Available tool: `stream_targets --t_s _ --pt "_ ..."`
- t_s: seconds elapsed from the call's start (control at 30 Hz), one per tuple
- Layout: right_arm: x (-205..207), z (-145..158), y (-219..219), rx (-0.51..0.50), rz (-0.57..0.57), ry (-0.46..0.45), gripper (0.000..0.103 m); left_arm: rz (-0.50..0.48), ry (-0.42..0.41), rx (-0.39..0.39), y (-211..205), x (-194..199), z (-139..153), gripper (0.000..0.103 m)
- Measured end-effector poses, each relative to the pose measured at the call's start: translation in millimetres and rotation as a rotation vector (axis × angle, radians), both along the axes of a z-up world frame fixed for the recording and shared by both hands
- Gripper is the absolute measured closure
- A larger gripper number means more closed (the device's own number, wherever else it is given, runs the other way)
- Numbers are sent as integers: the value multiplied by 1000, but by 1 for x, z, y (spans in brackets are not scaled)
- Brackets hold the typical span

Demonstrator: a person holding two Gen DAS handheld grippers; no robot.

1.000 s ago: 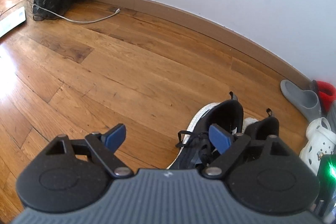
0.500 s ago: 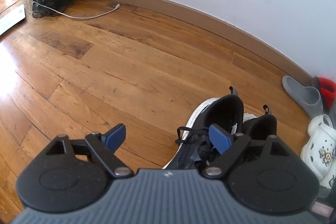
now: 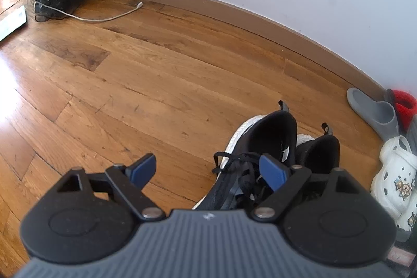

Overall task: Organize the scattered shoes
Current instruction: 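Grasp a white clog by its heel strap with the left tool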

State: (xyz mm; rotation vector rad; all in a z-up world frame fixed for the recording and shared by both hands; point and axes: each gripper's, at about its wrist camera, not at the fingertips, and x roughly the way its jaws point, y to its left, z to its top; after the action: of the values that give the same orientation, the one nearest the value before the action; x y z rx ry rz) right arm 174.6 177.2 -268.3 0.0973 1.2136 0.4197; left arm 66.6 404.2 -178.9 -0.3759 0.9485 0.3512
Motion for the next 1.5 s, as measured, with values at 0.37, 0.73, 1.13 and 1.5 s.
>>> stream_targets --t_s 0.37,0.73,1.13,1.5 --pt "-10 28 -62 112 -46 -57 31 -86 -104 -7 -36 13 15 17" --pt "-10 26 -189 -15 -274 -26 26 -662 -267 -32 -200 59 31 4" --pt "-30 7 -309 -43 -448 21 22 -910 -84 -76 -352 165 -57 1" --pt "-25 -2 -335 -6 -500 13 22 -889 -33 -45 -369 162 -103 8"
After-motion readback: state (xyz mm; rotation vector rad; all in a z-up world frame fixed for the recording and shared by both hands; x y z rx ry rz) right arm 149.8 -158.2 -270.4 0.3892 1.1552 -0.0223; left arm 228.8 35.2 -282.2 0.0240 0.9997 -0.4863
